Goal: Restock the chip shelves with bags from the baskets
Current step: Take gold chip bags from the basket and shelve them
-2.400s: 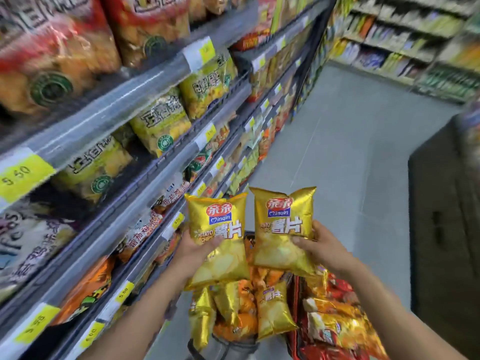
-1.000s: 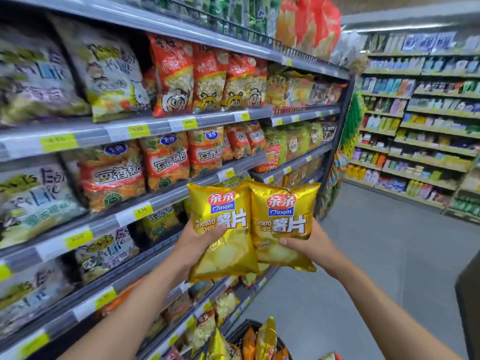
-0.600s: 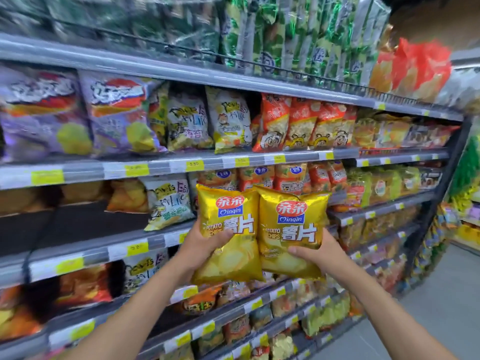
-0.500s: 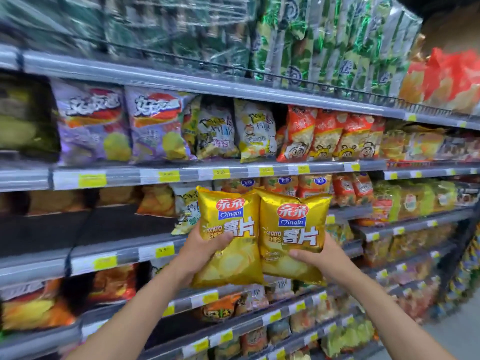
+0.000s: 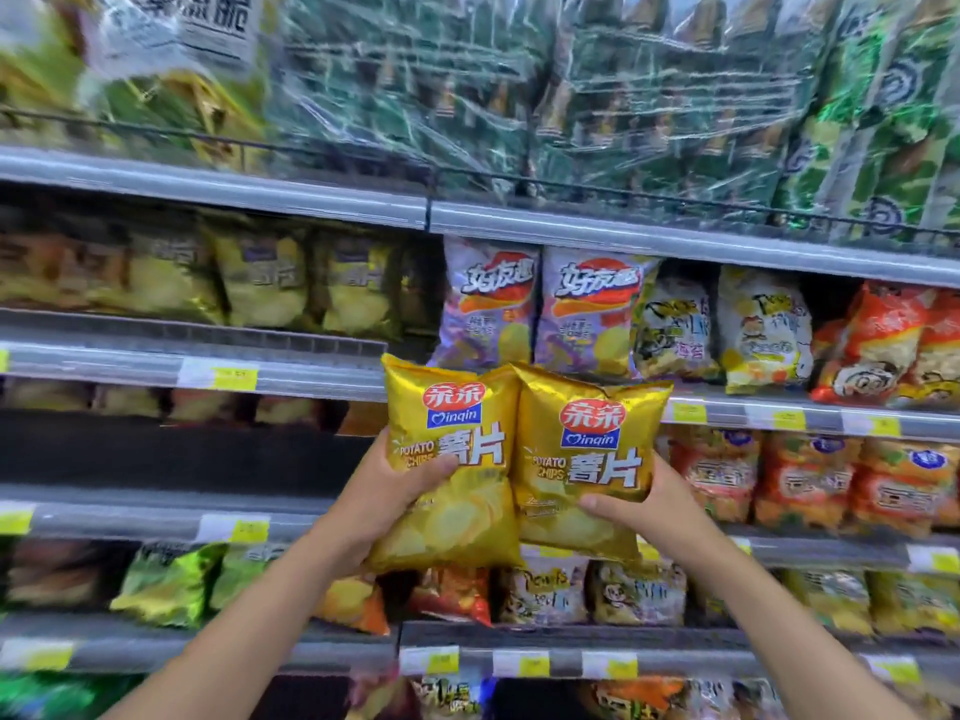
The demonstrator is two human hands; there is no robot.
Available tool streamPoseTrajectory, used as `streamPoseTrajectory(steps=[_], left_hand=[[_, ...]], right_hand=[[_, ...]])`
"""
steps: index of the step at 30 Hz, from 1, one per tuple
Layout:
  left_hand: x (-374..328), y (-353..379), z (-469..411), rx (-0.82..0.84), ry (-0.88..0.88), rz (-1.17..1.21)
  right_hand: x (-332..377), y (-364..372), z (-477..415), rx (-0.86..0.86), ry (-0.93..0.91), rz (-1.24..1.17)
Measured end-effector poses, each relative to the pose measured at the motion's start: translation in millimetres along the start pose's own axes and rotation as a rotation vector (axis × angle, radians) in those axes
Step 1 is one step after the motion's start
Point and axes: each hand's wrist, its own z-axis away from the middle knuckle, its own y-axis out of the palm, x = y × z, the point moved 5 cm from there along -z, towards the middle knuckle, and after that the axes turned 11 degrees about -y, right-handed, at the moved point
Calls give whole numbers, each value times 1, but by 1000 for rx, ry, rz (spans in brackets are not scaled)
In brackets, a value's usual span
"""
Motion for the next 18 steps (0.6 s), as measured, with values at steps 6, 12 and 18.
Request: streamPoseTrajectory(steps=[6,12,18], left_hand=[[-30,-103,2,-38,39,-10],[-59,-197,-4,-64,45,-12],[-78,-266,-7,-77,75,35]], right_hand=[[48,85,-43,17,-49,-2],[100,159,-82,8,-117,31],[152,178,-104,-52,-180,-31]])
